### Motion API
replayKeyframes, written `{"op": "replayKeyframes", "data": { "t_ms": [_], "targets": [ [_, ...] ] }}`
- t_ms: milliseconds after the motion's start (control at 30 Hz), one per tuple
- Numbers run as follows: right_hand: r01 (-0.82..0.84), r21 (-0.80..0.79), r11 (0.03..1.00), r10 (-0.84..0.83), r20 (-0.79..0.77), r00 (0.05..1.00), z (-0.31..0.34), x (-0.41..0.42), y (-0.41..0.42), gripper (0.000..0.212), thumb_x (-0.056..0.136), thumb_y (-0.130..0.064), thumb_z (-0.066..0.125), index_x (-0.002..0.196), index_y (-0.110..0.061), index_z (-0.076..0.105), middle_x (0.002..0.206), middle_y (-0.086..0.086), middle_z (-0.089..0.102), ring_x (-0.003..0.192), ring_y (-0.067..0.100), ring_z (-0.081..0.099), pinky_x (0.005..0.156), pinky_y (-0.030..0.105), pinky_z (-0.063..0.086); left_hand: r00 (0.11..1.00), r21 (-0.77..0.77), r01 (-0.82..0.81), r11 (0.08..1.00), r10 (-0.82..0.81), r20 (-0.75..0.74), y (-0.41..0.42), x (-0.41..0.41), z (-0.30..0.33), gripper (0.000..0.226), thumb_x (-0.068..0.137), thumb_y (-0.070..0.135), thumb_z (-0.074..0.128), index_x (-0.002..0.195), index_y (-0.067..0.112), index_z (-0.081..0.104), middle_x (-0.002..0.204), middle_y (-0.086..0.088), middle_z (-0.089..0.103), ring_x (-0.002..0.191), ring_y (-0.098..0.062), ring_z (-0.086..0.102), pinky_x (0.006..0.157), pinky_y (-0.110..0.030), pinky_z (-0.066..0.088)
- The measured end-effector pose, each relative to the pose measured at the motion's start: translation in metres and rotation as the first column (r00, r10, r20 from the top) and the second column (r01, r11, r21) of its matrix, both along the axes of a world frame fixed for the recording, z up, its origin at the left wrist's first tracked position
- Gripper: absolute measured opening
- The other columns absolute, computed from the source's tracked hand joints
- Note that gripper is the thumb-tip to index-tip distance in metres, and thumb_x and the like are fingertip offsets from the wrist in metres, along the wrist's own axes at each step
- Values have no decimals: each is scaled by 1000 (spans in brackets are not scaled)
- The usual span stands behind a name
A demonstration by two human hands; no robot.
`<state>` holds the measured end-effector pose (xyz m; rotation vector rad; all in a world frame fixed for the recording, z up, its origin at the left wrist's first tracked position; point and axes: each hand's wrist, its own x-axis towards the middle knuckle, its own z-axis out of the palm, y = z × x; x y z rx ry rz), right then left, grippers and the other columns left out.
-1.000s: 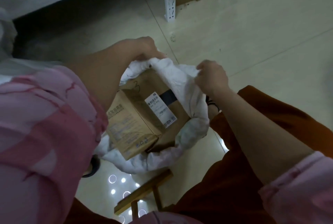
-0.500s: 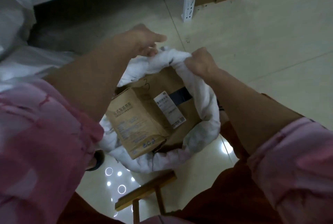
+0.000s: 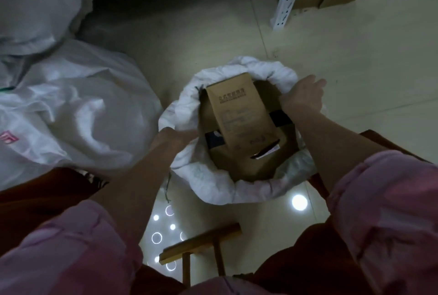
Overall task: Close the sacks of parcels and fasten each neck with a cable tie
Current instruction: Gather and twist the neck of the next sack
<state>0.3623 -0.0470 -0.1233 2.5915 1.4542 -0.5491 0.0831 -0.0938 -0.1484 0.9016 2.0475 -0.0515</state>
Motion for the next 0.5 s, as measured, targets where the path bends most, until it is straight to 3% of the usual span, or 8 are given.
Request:
{"op": "replayKeyframes", "data": {
  "t_ms": [100,200,267,367,433,500],
  "targets": [
    [47,0,999,-47,-23,999,-3,3,-4,43,93,-15,53,130,3,43,134,21,46,126,34,43,103,38,35,998,-41,-1,999,-1,-56,3,-4,-16,64,79,48,69,121,1,57,123,-18,59,113,-36,57,96,-41,47],
    [113,34,993,-110,-79,991,-4,6,6,33,91,-8,56,122,3,50,128,20,55,121,32,52,98,36,42,997,-40,57,998,-59,-57,14,1,-20,47,90,33,59,124,1,56,126,-19,58,116,-36,55,96,-38,46],
    [135,66,989,-126,-126,984,-2,6,18,32,93,-7,54,122,5,51,129,21,54,121,33,51,97,35,41,998,41,24,999,-22,-53,36,8,-16,41,94,25,52,126,-1,55,128,-18,57,119,-35,53,96,-36,43],
    [147,178,973,-123,-140,982,10,8,42,31,96,-10,46,122,5,51,129,22,53,122,34,50,98,35,39,997,290,-14,957,37,-71,85,13,2,42,98,29,46,124,-1,56,127,-19,57,119,-33,52,96,-34,41],
    [201,265,943,-167,-146,975,19,14,62,33,96,-12,45,124,3,51,130,22,53,123,34,49,98,36,40,996,421,-70,904,83,-15,115,11,18,36,96,26,49,115,-2,62,111,-19,64,105,-32,61,83,-29,47],
    [242,327,914,-201,-155,967,28,20,78,34,97,-13,44,126,3,52,129,22,54,122,33,51,97,35,40,992,502,-125,856,104,71,144,7,28,28,93,19,53,104,-3,66,84,-16,64,78,-27,63,55,-19,48]
  ]
}}
